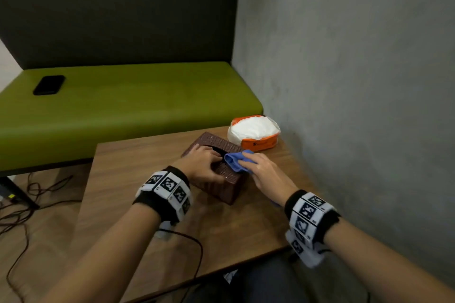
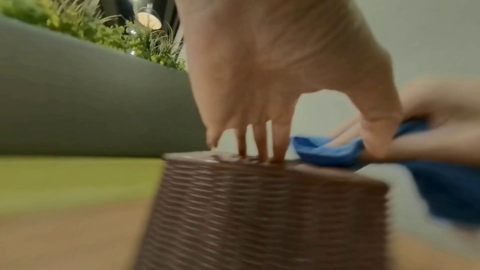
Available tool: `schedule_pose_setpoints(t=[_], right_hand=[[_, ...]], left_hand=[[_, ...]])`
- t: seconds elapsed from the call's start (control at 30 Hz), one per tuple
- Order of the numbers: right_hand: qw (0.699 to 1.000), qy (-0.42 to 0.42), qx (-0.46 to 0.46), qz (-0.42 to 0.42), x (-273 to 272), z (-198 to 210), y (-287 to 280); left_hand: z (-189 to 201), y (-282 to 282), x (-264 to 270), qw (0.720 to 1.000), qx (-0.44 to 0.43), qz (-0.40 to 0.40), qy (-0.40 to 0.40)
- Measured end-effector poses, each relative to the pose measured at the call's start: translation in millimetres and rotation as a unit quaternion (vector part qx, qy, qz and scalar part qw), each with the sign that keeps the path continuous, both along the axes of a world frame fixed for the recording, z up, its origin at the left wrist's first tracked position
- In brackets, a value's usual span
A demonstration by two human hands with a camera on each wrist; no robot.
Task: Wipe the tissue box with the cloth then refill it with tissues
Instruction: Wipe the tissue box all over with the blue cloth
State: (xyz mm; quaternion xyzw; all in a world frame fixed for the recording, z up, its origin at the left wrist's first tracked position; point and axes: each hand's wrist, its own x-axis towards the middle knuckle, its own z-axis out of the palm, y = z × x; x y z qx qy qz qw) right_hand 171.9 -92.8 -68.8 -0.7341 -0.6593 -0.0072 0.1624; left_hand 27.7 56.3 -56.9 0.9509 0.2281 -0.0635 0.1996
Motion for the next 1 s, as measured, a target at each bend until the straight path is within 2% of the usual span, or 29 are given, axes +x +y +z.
schedule_pose_setpoints(t=[0.03, 0.1, 0.17, 0.2, 0.27, 0.37, 0.53, 0.63, 0.7, 0.77, 0.83, 0.93, 1.0], right_hand=[[0.999, 0.008, -0.008, -0.030, 0, 2, 6], [0.997, 0.029, -0.013, -0.069, -12, 3, 12], [0.998, 0.017, 0.002, -0.061, -28, 0, 3], [0.999, 0.004, 0.012, -0.039, -34, -3, -5], [1.000, -0.014, 0.020, 0.006, -32, -7, -18], [0.999, -0.036, 0.006, 0.026, -17, -2, -14], [0.998, 0.028, 0.038, -0.051, -27, -3, -4], [0.999, 0.025, 0.023, 0.018, -36, -8, -20], [0.999, 0.013, 0.010, 0.040, -21, -2, -20], [0.999, 0.038, 0.031, -0.017, 3, 1, -8], [0.997, 0.036, 0.036, -0.052, 1, 4, -2], [0.999, -0.036, 0.017, 0.032, -23, -6, -21], [0.996, -0.052, -0.029, 0.063, -13, -10, -36]], left_hand=[[2, -11, 7, 0.999, -0.033, 0.028, -0.004], [-9, -33, 14, 0.989, -0.063, 0.096, -0.092], [-21, -43, 10, 0.973, -0.045, 0.128, -0.188], [-25, -42, 7, 0.969, -0.047, 0.131, -0.206], [-25, -40, 5, 0.976, -0.047, 0.114, -0.180], [-20, -41, 7, 0.979, -0.044, 0.108, -0.169], [-18, -36, 7, 0.977, -0.078, 0.105, -0.170], [-20, -35, 6, 0.973, -0.093, 0.094, -0.188], [-17, -37, 5, 0.974, -0.097, 0.093, -0.180], [-14, -37, 2, 0.980, -0.099, 0.082, -0.155], [-15, -36, 0, 0.982, -0.104, 0.070, -0.144], [-16, -30, 2, 0.979, -0.108, 0.071, -0.156], [-15, -29, 1, 0.981, -0.095, 0.073, -0.150]])
